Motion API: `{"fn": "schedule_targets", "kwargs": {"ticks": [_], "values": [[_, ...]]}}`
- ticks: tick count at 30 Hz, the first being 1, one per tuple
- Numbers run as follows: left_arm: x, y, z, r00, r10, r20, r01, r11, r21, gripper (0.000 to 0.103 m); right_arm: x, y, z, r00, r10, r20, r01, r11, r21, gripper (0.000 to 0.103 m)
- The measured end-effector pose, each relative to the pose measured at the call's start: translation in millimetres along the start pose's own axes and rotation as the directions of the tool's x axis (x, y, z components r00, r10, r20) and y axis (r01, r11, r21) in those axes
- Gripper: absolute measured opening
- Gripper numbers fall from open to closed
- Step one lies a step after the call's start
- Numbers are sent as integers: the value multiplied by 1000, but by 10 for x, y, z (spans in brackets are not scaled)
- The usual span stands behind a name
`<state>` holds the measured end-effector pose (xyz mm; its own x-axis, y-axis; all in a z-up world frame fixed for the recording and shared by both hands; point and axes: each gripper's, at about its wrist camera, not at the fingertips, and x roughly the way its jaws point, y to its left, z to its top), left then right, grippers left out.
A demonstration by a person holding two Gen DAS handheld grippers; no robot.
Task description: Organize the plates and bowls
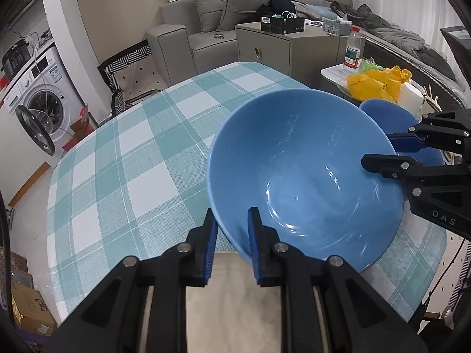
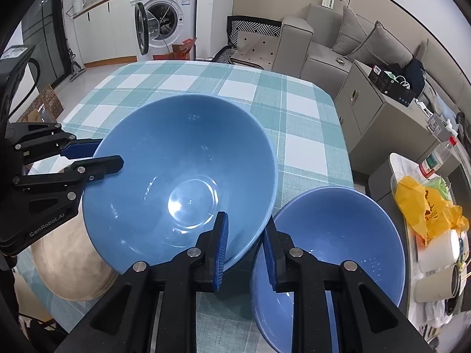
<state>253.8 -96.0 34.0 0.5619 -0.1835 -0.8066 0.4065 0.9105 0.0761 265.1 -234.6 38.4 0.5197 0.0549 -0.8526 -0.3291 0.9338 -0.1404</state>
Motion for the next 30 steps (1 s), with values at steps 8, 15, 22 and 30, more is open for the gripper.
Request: {"fn": "schedule_targets", "kwargs": {"ticks": [8,15,22,30], "values": [[-13,19,-13,1000,-18,0,18,1000,-3,21,21,16,9,1000,-13,-4,13,1000,-26,25],[-82,71,-6,999,-36,25,37,999,-16,25,22,-26,13,1000,-26,6,26,999,-24,26],[-112,165,9,999,-25,39,28,998,-53,43,-52,-69,32,999,31,36,-31,1000,-1,43],[-194,191,60,998,-7,59,10,999,-53,51,-143,-35,50,993,84,79,-84,996,-5,78]]}}
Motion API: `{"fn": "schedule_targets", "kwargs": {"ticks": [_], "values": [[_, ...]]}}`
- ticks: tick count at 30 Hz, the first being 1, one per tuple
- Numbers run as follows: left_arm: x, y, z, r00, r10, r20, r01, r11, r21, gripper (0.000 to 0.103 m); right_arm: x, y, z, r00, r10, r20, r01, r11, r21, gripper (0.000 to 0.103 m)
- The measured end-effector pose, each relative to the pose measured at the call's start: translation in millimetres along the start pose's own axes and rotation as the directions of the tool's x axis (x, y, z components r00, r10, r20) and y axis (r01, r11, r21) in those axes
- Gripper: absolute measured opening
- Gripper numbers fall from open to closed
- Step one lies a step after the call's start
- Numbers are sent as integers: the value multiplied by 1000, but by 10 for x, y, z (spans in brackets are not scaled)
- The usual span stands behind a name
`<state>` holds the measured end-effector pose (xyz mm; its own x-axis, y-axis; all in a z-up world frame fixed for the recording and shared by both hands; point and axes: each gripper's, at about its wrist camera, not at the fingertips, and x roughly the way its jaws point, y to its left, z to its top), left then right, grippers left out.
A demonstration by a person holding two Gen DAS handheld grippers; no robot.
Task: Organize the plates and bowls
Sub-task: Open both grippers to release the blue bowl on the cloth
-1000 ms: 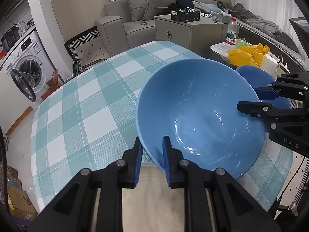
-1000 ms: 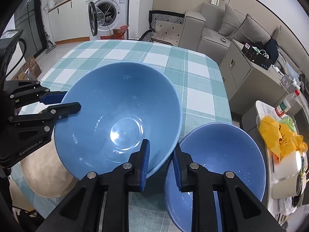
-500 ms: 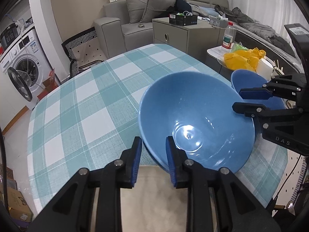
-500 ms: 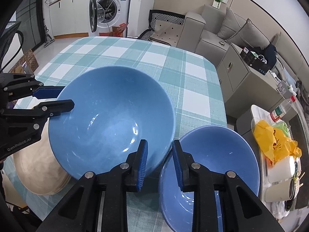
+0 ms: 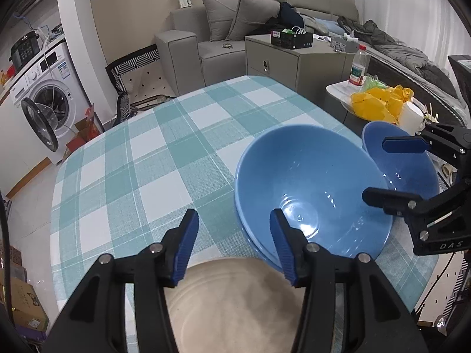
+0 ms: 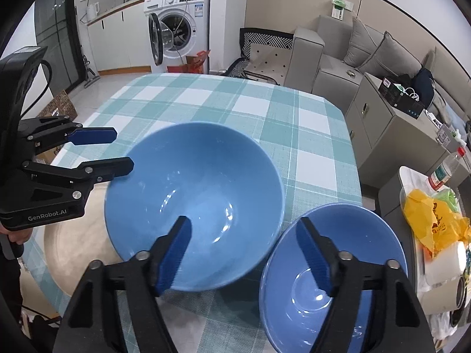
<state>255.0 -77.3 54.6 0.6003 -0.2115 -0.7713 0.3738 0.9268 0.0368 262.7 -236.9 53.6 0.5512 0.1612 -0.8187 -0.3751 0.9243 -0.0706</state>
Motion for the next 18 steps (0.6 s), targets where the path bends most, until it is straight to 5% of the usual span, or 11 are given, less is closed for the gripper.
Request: {"fn": "schedule_targets", "kwargs": {"ticks": [2,4,5,6,18], "values": [[-54,0,34,1000,-10,14,10,1000,-1,56,-39,-26,-3,1000,-6,16,6,1000,11,83],[-111,0,81,999,-18,33,18,1000,-5,80,-85,-83,-14,1000,-15,26,14,999,35,86],[-147,-4,107,999,-19,50,19,1000,-9,99,-104,-118,-20,1000,-16,27,15,999,48,86],[-182,-11,127,997,-20,68,21,1000,-11,103,-134,-167,-31,999,-17,28,15,998,65,87],[-258,-327,452,989,-113,99,108,993,51,103,-582,-679,-306,992,-78,97,50,963,266,98]]}}
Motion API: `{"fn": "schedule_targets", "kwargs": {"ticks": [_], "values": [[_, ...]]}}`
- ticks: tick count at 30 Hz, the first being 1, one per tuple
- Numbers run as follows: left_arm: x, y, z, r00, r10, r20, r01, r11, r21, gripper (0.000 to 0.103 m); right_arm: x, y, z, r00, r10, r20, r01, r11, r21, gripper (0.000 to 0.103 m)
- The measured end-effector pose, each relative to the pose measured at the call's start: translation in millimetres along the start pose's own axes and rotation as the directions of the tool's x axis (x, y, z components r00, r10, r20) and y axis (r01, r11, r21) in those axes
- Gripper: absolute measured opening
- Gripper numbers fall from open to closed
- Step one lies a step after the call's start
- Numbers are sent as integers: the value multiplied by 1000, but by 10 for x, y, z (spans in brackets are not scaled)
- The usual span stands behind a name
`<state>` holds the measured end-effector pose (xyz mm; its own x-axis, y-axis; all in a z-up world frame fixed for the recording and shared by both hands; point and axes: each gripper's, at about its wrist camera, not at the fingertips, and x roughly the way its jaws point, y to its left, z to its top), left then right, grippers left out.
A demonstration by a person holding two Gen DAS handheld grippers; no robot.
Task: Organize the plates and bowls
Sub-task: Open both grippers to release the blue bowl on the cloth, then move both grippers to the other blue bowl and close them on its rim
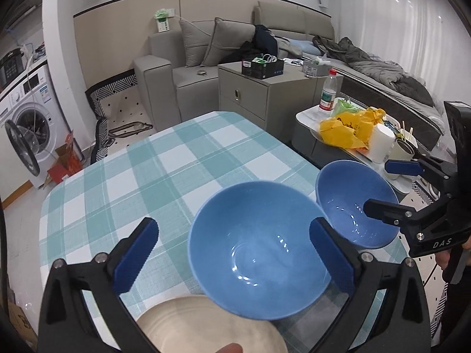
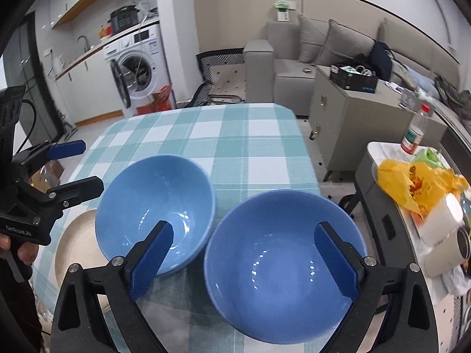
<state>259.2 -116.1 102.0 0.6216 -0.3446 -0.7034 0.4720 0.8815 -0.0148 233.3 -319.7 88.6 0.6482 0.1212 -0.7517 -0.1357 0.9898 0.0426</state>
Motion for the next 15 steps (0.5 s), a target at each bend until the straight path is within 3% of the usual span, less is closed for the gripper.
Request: {"fn": "schedule_targets", "kwargs": {"ticks": [7,15], "values": [[98,-226,153,1000,-23,-5,23,998,58,103,-137,-431,-178,998,-67,-5,67,987,147,99],[332,-521,302,997,-63,-50,69,989,133,103,-139,-769,-327,996,-84,-32,90,965,245,99]]}}
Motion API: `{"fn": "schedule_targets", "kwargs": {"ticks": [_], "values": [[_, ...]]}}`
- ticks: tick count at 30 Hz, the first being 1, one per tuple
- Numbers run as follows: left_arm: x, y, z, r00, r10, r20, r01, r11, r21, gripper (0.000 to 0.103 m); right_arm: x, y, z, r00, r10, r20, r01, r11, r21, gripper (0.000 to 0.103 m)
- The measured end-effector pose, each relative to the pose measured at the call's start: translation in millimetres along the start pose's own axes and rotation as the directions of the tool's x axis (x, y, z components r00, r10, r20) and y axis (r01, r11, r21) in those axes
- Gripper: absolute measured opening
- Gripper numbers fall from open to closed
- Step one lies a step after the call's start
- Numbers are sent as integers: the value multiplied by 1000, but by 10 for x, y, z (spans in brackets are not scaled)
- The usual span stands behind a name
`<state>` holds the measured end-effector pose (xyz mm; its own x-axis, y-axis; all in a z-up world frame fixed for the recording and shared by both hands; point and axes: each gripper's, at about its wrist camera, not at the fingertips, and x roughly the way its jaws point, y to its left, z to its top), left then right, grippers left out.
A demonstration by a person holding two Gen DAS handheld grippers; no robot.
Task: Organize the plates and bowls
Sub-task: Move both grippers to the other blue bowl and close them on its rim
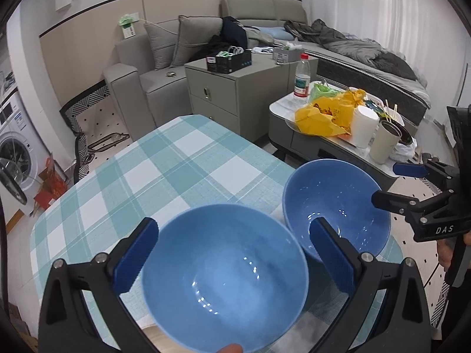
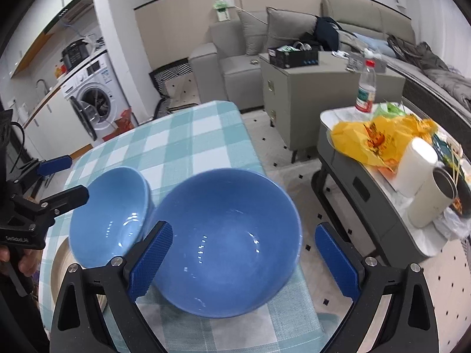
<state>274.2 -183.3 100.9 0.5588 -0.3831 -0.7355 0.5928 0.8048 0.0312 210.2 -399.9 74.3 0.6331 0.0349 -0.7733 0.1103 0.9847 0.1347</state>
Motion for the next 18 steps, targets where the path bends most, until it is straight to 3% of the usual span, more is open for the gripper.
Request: {"fn": "schedule_targets", "kwargs": {"ticks": [11,18], "values": [[441,-411,117,996,-44,-75,52,992,118,103,98,-208,-121,998,39,-48,-36,998,57,99],[646,-488,183,991,-65,-114,78,990,114,103,195,-293,-185,994,57,-89,-50,996,79,99]]}}
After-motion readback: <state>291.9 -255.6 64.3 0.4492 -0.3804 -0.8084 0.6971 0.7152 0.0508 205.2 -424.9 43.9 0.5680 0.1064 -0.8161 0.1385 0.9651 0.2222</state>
